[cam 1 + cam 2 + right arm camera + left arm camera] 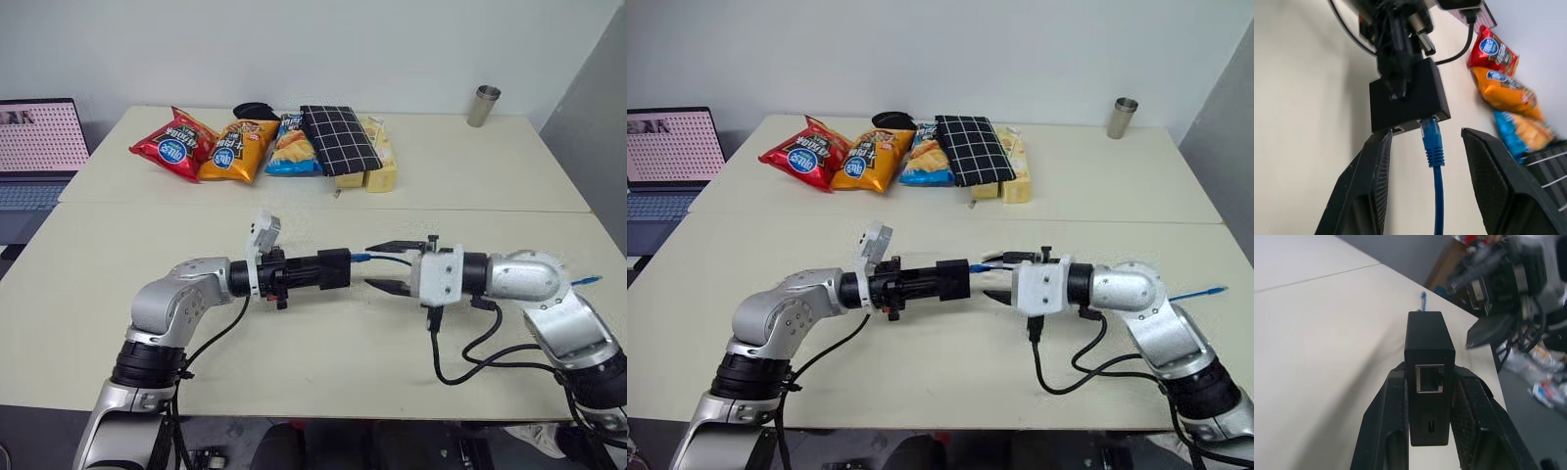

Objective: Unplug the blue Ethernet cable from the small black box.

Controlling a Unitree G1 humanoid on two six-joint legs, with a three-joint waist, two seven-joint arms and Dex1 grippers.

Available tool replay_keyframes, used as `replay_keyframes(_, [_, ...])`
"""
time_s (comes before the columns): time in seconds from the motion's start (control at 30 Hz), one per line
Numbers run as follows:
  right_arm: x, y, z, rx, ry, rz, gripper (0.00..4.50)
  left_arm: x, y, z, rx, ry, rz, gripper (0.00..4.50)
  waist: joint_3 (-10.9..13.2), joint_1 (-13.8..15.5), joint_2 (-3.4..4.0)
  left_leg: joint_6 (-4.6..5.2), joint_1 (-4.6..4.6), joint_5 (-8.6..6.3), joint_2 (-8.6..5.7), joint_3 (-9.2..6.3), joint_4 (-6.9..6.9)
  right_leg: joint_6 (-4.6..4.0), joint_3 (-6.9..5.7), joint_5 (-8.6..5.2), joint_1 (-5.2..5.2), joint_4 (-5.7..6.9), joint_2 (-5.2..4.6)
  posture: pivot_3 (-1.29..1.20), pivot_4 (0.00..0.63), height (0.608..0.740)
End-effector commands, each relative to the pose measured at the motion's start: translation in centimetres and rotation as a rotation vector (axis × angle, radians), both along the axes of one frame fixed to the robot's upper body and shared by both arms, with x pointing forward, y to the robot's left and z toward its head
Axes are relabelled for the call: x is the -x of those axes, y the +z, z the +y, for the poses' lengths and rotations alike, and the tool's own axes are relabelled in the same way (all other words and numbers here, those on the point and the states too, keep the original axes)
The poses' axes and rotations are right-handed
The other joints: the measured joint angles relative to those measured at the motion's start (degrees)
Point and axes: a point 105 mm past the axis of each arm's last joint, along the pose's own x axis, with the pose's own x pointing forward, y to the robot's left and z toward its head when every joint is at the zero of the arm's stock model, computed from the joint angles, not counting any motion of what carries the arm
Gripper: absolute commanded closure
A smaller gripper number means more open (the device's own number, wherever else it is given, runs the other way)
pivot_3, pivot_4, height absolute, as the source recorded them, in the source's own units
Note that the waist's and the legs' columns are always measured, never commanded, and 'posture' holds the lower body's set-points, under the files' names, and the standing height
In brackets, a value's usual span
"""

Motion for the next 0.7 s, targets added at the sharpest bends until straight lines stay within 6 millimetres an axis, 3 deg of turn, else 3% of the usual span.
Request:
replay_keyframes(0.03, [0.3,0.8,0.1,-0.121,-0.021,0.237,2.11,0.7,0.6,0.1,-0.028,-0.107,-0.103,3.73,0.0,-0.01,0.0,0.0,0.0,0.0,-0.01,-0.01,0.0,0.0,0.0,0.0,0.0,-0.01,0.0,0.0,0.15,0.74])
replay_keyframes(0.33, [0.0,-0.7,0.6,-0.176,-0.033,0.51,2.11,1.8,0.4,0.0,-0.063,-0.2,-0.179,3.73,0.0,-0.03,0.0,0.02,-0.04,-0.01,-0.03,-0.01,-0.02,0.0,0.01,0.0,-0.03,-0.04,0.0,0.0,0.15,0.74])
replay_keyframes(0.7, [0.1,-1.0,1.1,-0.207,-0.023,0.586,2.11,1.7,0.1,0.0,-0.059,-0.188,-0.177,3.73,0.0,-0.05,0.0,0.03,-0.05,-0.01,-0.03,-0.02,-0.02,0.0,0.0,0.0,-0.03,-0.04,0.0,0.0,0.15,0.74])
